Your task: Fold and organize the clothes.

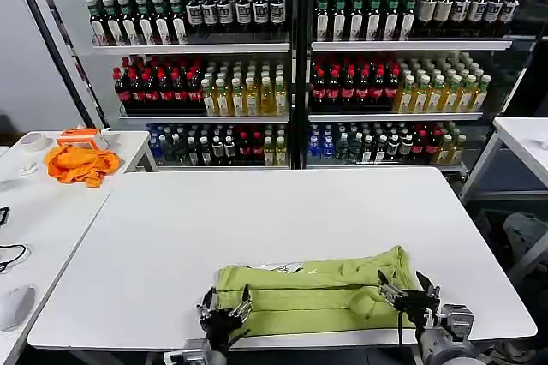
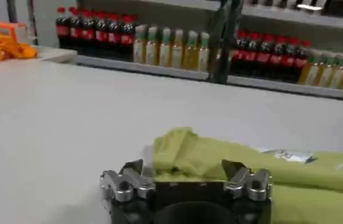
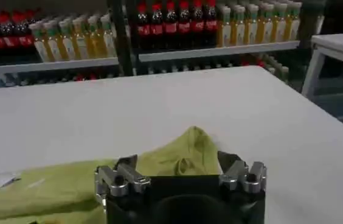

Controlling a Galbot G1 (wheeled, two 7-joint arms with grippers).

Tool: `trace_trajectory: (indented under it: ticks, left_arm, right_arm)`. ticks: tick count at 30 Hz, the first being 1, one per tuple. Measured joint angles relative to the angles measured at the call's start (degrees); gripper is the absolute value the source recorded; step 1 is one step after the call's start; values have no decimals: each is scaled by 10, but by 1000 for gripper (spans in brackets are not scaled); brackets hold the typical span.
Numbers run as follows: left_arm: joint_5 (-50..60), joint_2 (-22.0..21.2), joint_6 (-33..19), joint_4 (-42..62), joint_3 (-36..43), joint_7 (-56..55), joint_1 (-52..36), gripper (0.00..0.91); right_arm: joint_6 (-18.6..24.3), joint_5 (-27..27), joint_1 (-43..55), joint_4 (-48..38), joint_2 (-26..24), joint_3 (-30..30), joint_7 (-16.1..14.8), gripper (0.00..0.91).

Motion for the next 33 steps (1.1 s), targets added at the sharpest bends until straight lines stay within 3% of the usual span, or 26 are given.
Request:
trace_trajectory:
  ticks: [27, 28, 29, 33]
  left_arm:
    - [-40, -23, -38, -23, -6, -8, 34, 40]
    - [-43, -23, -38, -28, -7, -8, 35, 796]
    - [-46, -22, -38, -31, -9, -8, 35, 907]
    - [-56, -12, -31, -41, -19, -7, 35, 907]
  right_arm:
    - [6, 6, -10, 22, -2, 16, 12, 907]
    - [6, 6, -11, 22, -2, 15, 12, 907]
    - [6, 6, -11, 23, -2, 15, 13, 907]
    - [6, 6, -13, 24, -1, 14, 12, 907]
